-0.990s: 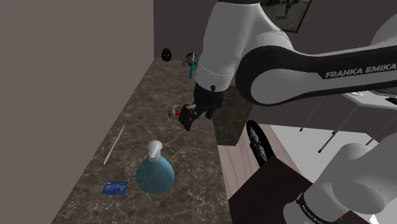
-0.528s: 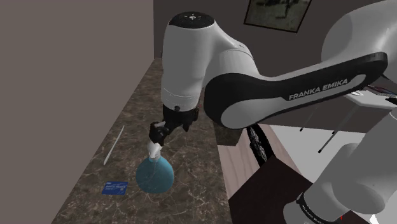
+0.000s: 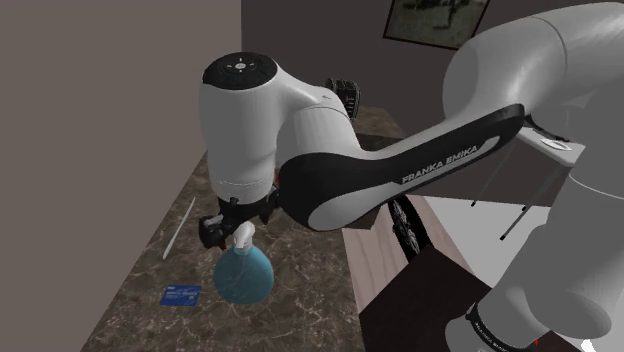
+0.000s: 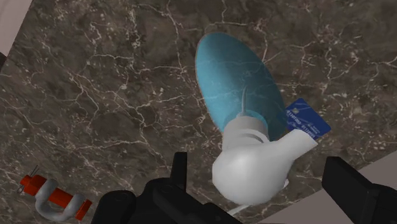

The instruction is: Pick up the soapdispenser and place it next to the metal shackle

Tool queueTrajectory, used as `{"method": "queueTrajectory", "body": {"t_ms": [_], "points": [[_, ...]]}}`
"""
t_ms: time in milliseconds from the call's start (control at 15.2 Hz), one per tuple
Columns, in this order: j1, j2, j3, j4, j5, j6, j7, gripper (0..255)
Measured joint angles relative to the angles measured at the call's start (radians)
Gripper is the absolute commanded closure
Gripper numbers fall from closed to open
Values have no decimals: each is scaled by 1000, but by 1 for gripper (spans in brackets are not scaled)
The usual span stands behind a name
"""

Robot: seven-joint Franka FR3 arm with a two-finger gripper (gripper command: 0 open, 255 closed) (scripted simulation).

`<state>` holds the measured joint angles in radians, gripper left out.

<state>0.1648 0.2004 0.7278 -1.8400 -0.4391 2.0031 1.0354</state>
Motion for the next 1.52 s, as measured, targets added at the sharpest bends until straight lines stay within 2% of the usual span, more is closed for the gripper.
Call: {"method": "queueTrajectory", "body": {"t_ms": [264, 660, 726, 1518], "points": [[-1, 21, -9, -25, -23, 39, 15, 0], [0, 27, -11, -29, -29, 47, 19, 0], [0, 27, -11, -29, -29, 47, 19, 255], [-1, 20, -9, -22, -21, 35, 12, 255]]}}
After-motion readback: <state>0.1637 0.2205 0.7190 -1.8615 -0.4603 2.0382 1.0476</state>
